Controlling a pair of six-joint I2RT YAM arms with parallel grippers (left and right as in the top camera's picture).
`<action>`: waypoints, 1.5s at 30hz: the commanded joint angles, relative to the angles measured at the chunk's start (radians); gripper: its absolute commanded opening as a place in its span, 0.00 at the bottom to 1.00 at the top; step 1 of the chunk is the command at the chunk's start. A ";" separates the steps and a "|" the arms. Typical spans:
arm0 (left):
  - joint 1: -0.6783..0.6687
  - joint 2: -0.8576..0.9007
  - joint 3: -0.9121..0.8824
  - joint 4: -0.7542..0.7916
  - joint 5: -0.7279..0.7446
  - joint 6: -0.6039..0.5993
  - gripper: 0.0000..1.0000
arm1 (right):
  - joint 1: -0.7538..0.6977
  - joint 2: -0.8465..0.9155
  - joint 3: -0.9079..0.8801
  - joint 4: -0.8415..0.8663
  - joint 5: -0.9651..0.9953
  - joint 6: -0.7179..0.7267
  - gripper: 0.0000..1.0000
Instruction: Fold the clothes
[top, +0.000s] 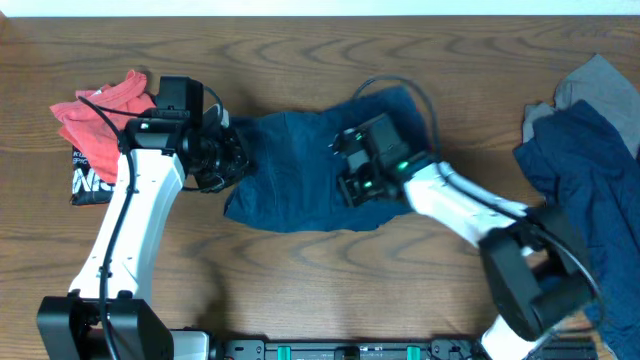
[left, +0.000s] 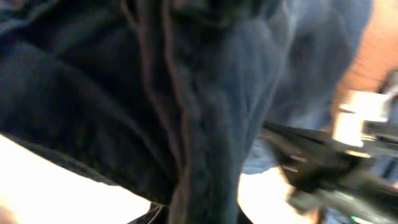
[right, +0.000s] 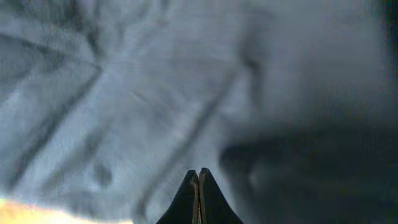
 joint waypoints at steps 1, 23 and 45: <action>0.005 -0.004 0.059 -0.002 0.114 -0.016 0.06 | 0.074 0.081 -0.032 0.075 -0.010 0.057 0.01; -0.049 -0.004 0.093 0.067 0.169 -0.140 0.06 | 0.021 -0.129 0.143 -0.212 0.302 0.076 0.26; -0.374 0.031 0.093 0.273 -0.043 -0.266 0.06 | -0.226 0.017 -0.077 -0.308 0.193 0.053 0.17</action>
